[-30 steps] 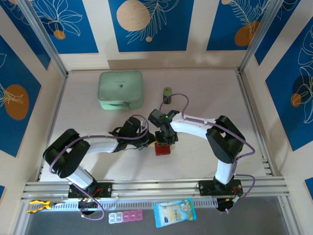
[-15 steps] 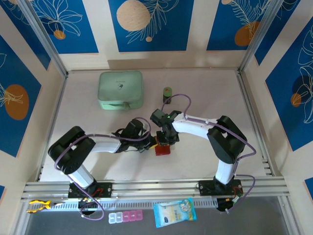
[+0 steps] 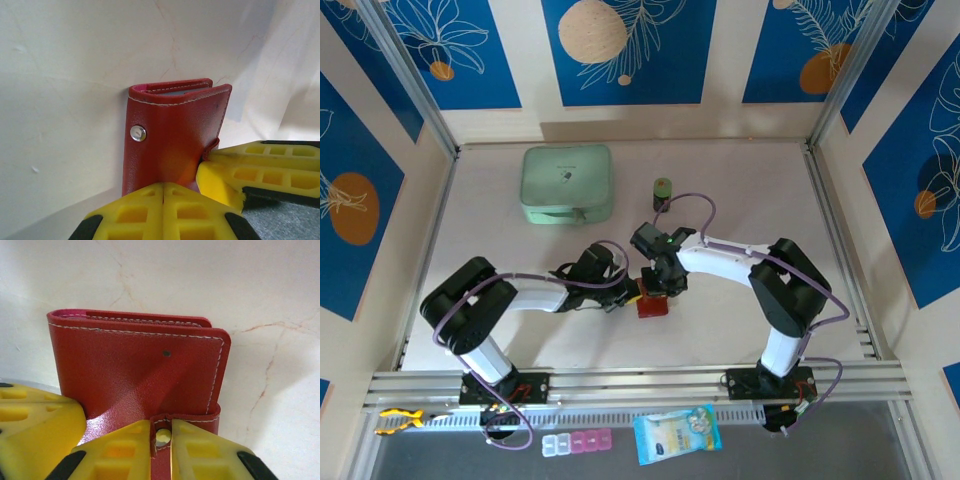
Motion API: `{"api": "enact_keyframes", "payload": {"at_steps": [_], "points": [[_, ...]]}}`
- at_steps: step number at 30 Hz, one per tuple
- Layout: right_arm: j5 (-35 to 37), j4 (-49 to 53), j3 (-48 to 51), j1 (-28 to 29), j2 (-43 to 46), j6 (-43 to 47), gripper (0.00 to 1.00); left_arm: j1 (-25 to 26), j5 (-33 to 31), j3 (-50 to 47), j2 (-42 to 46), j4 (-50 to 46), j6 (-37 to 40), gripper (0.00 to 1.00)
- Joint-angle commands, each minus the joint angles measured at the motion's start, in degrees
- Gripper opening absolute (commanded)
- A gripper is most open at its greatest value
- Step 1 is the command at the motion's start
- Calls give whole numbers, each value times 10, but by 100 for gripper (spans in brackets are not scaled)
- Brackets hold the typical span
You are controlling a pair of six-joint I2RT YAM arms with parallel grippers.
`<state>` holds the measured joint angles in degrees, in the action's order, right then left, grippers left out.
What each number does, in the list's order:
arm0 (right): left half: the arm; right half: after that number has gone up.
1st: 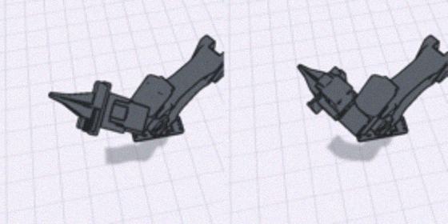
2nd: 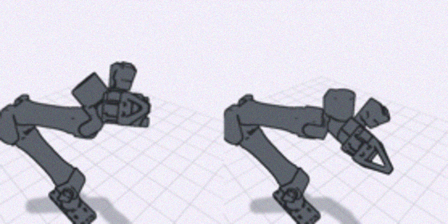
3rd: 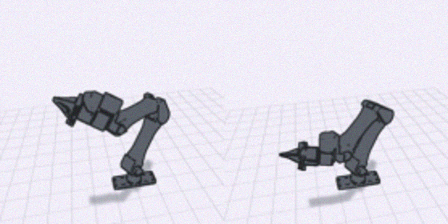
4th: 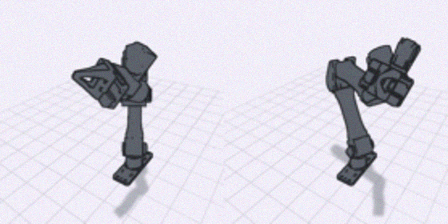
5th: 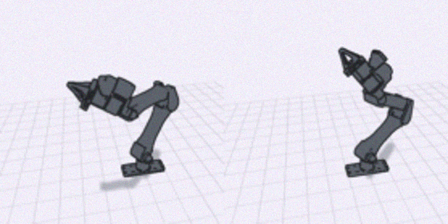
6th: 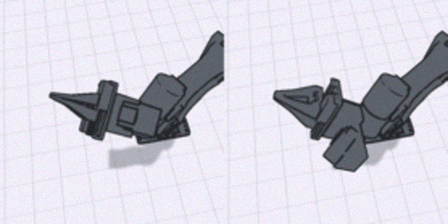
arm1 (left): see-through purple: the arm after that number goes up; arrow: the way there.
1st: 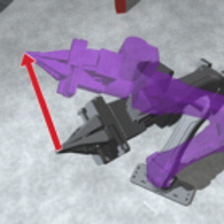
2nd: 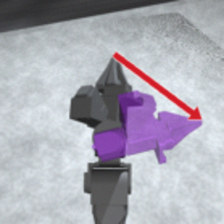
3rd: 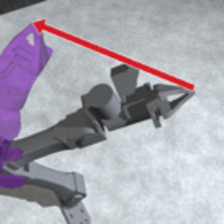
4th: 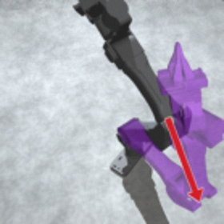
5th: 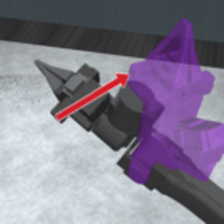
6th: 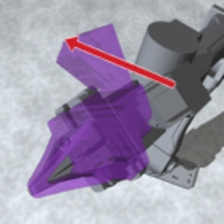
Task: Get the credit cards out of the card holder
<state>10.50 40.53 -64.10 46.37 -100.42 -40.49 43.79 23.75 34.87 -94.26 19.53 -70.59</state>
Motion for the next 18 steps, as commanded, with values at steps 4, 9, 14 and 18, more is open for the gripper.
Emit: {"api": "enact_keyframes", "payload": {"at_steps": [4, 9, 14, 18], "points": [[3, 14, 22, -8, 16, -2, 4, 6, -13, -12, -18, -31, 1, 0], [6, 14, 32, -16, 31, 0, 0, 6, -14, -13, -19, -34, -1, 0], [10, 20, 43, -33, 50, 6, 0, 6, -15, -13, -18, -37, -1, 0], [14, 23, 58, -52, 71, 12, 0, 6, -17, -12, -18, -42, 0, 0]]}}
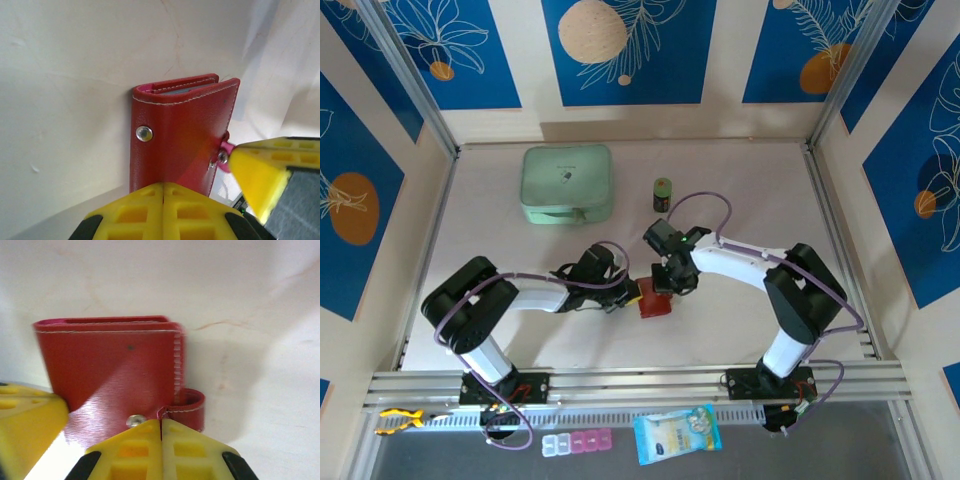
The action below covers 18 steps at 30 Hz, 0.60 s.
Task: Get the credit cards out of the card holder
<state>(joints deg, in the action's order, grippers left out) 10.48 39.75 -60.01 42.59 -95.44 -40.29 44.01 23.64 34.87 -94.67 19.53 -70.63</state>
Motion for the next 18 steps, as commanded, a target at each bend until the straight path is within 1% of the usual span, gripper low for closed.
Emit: {"api": "enact_keyframes", "payload": {"at_steps": [1, 7, 9, 13, 15, 18], "points": [[13, 29, 21, -19, 26, 12, 0, 4, -16, -12, -13, -43, 1, 0], [13, 31, 41, -41, 48, 22, 0, 5, -14, -5, -10, -50, 6, 0], [6, 27, 45, -45, 52, 24, 8, 4, -14, 2, -5, -61, 12, 0], [-16, 10, 52, -46, 50, 24, 16, 5, -15, 19, 5, -84, 24, 0], [-22, 3, 54, -47, 46, 22, 20, 5, -14, 28, 6, -95, 30, 0], [-23, -2, 55, -48, 38, 22, 21, 5, -13, 34, 7, -100, 33, 0]]}}
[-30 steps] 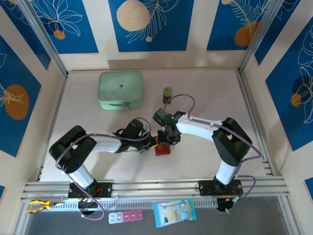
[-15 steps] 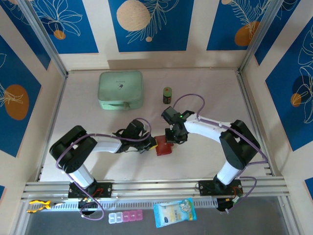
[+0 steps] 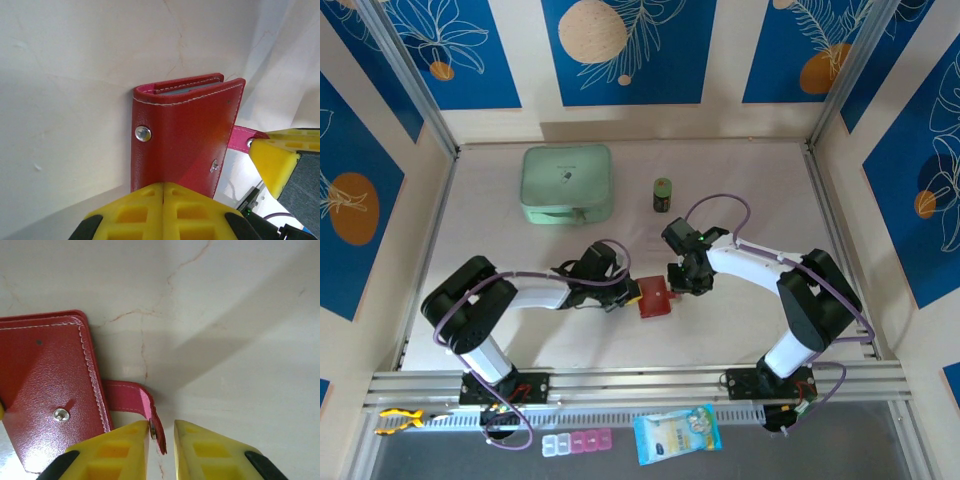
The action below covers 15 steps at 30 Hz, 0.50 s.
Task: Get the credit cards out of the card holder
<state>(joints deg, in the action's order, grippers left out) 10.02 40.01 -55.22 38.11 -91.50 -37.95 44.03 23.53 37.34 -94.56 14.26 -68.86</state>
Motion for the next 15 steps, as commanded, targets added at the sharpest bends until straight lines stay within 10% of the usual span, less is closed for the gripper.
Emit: {"api": "enact_keyframes", "payload": {"at_steps": [1, 15], "points": [[-20, -7, 7, -3, -3, 0, 21, 5, -11, 10, 6, -47, 15, 0], [-53, -57, 18, -7, -26, 11, 19, 5, -3, 12, 4, -26, 13, 0]]}}
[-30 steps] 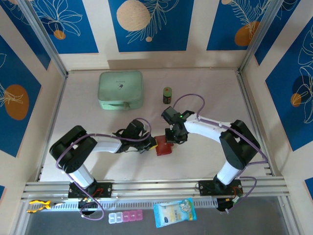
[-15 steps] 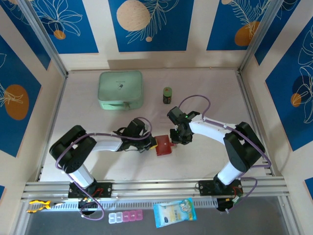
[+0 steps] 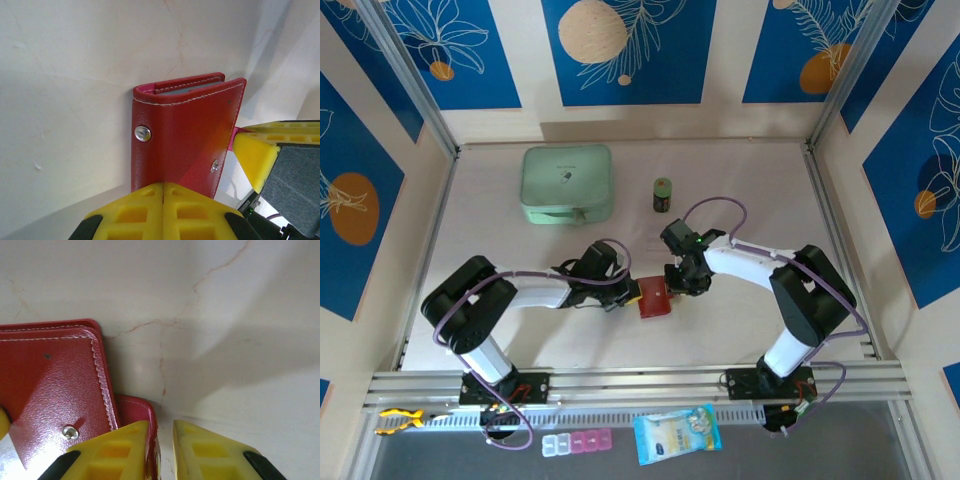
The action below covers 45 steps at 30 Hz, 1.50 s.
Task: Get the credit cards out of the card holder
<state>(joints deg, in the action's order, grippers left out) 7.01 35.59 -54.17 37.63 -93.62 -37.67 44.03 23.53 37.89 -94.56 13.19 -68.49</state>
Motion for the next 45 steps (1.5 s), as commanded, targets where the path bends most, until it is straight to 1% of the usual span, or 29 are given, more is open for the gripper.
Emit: {"api": "enact_keyframes", "payload": {"at_steps": [1, 15, 19, 22, 26, 32, 38, 45], "points": [[-26, -15, 8, -4, -5, 8, 18, 4, -3, 8, 4, -15, 10, 0], [-59, -43, 26, -5, -10, 1, 14, 5, -2, 11, 3, -16, 10, 0], [-55, -40, 25, -6, -6, 1, 11, 4, 1, 13, 4, -13, 10, 0], [-49, -31, 22, -7, 2, 3, 9, 3, 2, 20, 9, -17, 14, 3], [-38, -11, 16, -10, 17, 10, 7, -1, 1, 30, 24, -29, 24, 9], [-23, 32, -1, -19, 48, 29, 6, -16, -14, 60, 61, -105, 73, 15], [-19, 75, -25, -21, 72, 41, 6, -58, -24, 88, 106, -193, 137, 18], [-21, 106, -56, -8, 84, 25, 5, -94, -26, 91, 147, -232, 174, 20]]}}
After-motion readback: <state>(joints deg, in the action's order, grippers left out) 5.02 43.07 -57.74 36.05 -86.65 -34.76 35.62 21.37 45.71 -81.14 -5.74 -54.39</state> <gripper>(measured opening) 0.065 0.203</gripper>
